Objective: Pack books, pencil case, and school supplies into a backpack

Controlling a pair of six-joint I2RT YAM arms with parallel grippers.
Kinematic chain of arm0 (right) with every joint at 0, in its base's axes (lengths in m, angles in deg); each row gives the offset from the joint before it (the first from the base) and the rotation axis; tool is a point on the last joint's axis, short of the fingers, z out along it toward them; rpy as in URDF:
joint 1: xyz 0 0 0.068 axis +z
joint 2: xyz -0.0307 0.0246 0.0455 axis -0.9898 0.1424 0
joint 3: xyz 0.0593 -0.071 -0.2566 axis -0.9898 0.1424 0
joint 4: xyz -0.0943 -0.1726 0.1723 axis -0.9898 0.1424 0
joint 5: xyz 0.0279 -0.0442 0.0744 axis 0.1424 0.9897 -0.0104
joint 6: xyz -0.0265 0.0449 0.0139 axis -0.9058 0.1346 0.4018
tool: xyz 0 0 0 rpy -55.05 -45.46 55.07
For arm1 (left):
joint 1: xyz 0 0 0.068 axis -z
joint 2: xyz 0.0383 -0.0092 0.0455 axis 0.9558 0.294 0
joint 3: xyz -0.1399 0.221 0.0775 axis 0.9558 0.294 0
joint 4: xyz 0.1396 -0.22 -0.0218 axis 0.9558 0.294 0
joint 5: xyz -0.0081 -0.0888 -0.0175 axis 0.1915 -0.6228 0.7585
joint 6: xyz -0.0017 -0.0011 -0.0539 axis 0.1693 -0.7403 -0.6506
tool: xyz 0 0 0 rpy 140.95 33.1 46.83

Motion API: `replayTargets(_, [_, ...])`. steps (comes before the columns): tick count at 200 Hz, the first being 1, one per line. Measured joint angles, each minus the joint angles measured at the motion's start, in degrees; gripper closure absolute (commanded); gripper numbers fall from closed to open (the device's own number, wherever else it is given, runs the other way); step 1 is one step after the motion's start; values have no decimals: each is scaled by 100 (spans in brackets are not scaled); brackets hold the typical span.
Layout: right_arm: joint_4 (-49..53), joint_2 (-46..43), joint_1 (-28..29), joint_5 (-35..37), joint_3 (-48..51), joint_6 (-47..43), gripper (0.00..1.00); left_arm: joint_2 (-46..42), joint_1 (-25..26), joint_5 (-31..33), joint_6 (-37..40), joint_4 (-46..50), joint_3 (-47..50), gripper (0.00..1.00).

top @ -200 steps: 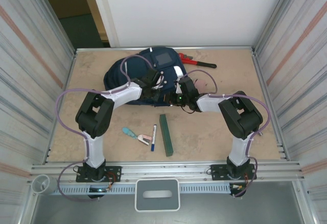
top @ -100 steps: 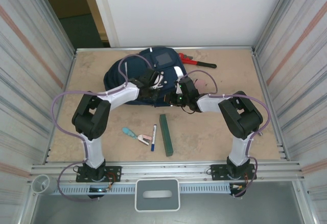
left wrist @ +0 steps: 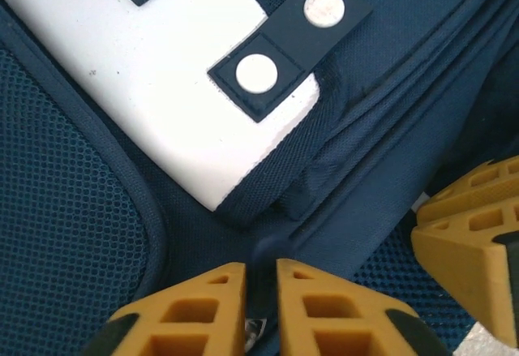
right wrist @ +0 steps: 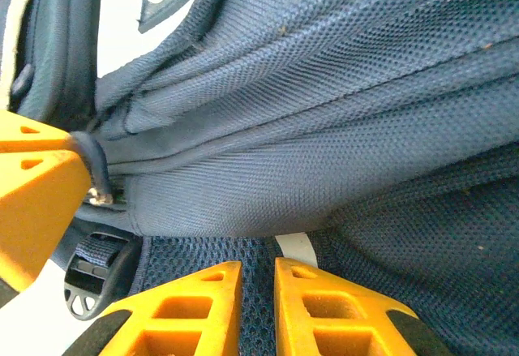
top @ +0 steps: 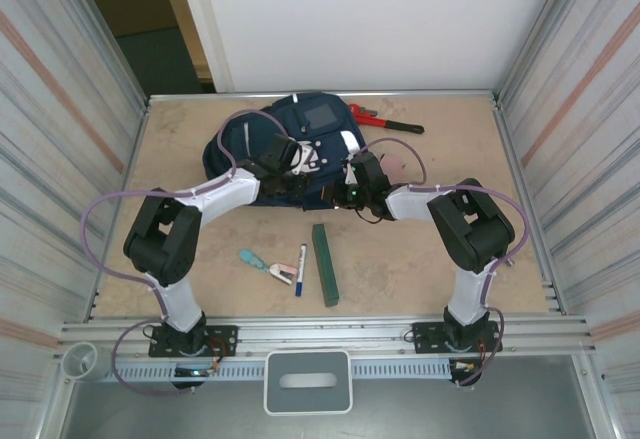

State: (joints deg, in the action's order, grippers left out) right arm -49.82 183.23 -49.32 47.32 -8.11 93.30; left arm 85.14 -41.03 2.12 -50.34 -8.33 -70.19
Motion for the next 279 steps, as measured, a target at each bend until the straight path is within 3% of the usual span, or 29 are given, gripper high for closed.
replayTargets(32, [-2, 0, 0, -15, 0, 0, 83, 66, 35, 20, -13, 2, -2, 65])
replayTargets(133, [-92, 0, 0, -22, 55, 2, 83, 970, 422, 1036, 234, 850, -984, 64])
replayTargets(195, [-142, 0, 0, -37, 76, 2, 83, 1198, 424, 1084, 498, 1241, -1366, 77])
replayTargets(244, [-251, -2, -33, -42, 151, 2, 82, 1005, 398, 1099, 839, 1241, -1311, 96])
replayTargets(279, [-262, -2, -37, -59, 162, 2, 82, 326, 90, 474, 793, 743, -750, 100])
